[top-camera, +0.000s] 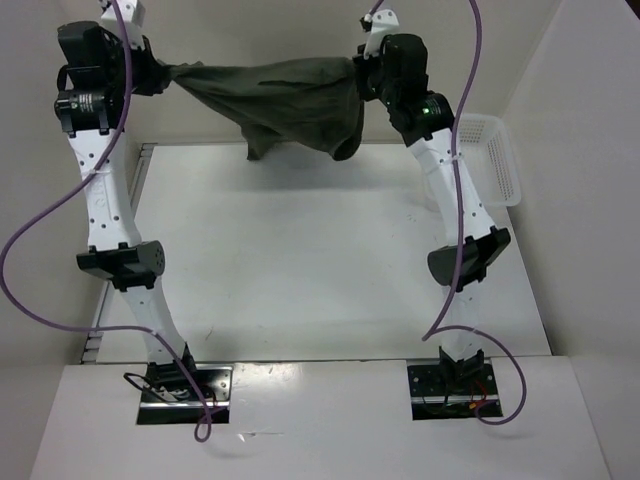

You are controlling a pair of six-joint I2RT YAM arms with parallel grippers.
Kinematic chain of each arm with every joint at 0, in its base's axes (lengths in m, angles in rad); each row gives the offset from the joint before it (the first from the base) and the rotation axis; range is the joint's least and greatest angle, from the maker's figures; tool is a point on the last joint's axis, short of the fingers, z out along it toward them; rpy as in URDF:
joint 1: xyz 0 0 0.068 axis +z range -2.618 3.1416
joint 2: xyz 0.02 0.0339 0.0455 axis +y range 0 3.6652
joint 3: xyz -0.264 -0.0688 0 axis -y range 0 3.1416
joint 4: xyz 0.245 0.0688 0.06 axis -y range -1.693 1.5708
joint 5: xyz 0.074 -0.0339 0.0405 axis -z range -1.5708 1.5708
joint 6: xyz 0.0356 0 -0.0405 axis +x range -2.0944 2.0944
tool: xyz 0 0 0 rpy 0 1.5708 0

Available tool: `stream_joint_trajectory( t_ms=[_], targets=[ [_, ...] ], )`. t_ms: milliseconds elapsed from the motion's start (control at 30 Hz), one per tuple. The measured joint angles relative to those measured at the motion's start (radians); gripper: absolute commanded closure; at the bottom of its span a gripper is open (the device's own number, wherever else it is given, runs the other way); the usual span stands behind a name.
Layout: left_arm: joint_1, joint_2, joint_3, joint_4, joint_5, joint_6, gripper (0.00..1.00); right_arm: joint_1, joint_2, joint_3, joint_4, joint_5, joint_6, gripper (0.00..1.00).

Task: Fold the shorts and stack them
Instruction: Flatten the shorts out

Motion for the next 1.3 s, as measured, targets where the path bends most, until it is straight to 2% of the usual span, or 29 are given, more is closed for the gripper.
stream_joint_trajectory(
  t_ms=[67,133,200,333,433,500,600,767,800,867,900,933,967,1033,1100,1167,1233,1300],
  targets=[
    [0.001,-0.065,-0.102,0.006,0.02,0.0,1.0,0.009,-0.047,-0.099,0.007,-0.013,0.0,1.0],
    [0.002,-0.138,-0.289,0.042,0.038,0.0,1.0,0.016,-0.086,-0.218,0.003,-0.036,-0.012,1.0],
    [0.002,-0.253,-0.611,0.102,0.045,0.0,1.0,0.022,-0.122,-0.362,-0.017,-0.06,-0.032,1.0],
    [-0.015,-0.37,-1.108,0.146,0.022,0.0,1.0,0.052,-0.171,-0.693,-0.057,-0.105,-0.122,1.0],
    [-0.027,-0.407,-1.358,0.136,0.01,0.0,1.0,0.118,-0.22,-0.975,-0.122,-0.115,-0.231,1.0],
    [-0.029,-0.444,-1.511,0.118,-0.01,0.0,0.95,0.179,-0.262,-1.154,-0.172,-0.122,-0.305,1.0],
    [-0.027,-0.497,-1.668,0.106,-0.04,-0.001,0.9,0.249,-0.312,-1.323,-0.231,-0.134,-0.394,1.0],
    [-0.027,-0.513,-1.779,0.068,-0.061,0.0,0.75,0.248,-0.388,-1.416,-0.266,-0.119,-0.475,1.0],
    [-0.027,-0.513,-1.786,0.053,-0.066,0.0,0.67,0.248,-0.399,-1.423,-0.263,-0.112,-0.486,1.0],
    [-0.027,-0.514,-1.79,0.02,-0.071,0.002,0.6,0.248,-0.418,-1.442,-0.262,-0.103,-0.504,0.95],
    [-0.028,-0.514,-1.79,-0.002,-0.074,0.0,0.56,0.248,-0.424,-1.454,-0.263,-0.097,-0.511,0.88],
    [-0.029,-0.515,-1.791,-0.024,-0.077,0.0,0.49,0.248,-0.432,-1.47,-0.263,-0.089,-0.522,0.65],
    [-0.031,-0.516,-1.793,-0.046,-0.08,0.0,0.47,0.248,-0.438,-1.485,-0.266,-0.084,-0.526,0.49],
    [-0.035,-0.518,-1.794,-0.097,-0.084,0.001,0.39,0.248,-0.448,-1.515,-0.281,-0.065,-0.55,0.32],
    [-0.031,-0.517,-1.774,-0.142,-0.079,0.002,0.34,0.248,-0.46,-1.536,-0.302,-0.051,-0.562,0.25],
    [-0.016,-0.502,-1.701,-0.161,-0.051,0.001,0.34,0.243,-0.488,-1.542,-0.325,-0.043,-0.57,0.2],
    [-0.001,-0.449,-1.56,-0.138,-0.022,0.0,0.35,0.222,-0.538,-1.533,-0.338,-0.057,-0.56,0.13],
    [0.002,-0.374,-1.418,-0.052,-0.001,-0.001,0.35,0.17,-0.586,-1.492,-0.357,-0.09,-0.537,0.13]
  ],
)
